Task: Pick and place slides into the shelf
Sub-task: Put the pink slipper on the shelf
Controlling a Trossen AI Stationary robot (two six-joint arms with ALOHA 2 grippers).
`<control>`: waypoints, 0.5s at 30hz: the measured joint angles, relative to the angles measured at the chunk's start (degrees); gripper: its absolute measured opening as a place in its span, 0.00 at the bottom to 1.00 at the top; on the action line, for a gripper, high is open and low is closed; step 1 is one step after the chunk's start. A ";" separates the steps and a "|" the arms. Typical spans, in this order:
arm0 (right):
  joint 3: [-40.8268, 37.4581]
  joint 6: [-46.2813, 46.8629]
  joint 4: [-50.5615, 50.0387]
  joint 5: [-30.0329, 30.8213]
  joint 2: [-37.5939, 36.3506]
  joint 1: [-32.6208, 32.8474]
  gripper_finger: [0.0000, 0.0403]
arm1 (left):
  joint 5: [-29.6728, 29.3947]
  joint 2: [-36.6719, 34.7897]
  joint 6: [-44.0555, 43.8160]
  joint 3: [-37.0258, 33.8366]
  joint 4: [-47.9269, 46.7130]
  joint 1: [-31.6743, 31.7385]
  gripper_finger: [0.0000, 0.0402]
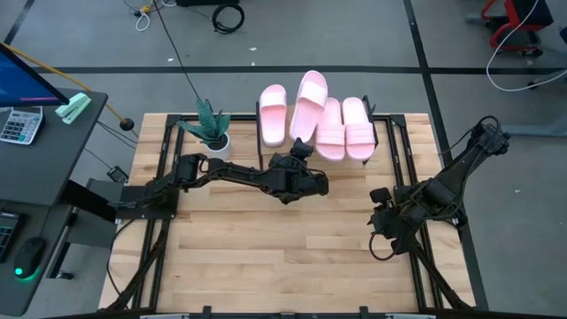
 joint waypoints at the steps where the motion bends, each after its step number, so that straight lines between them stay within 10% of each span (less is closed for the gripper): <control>1: 0.00 0.00 0.00 -0.01 0.00 0.00 0.33 | -0.66 0.00 0.08 0.01 0.00 -0.16 0.20; 15: 0.00 1.01 0.38 -0.02 0.00 -0.02 0.33 | -2.34 -0.02 1.44 0.00 0.17 -0.24 0.30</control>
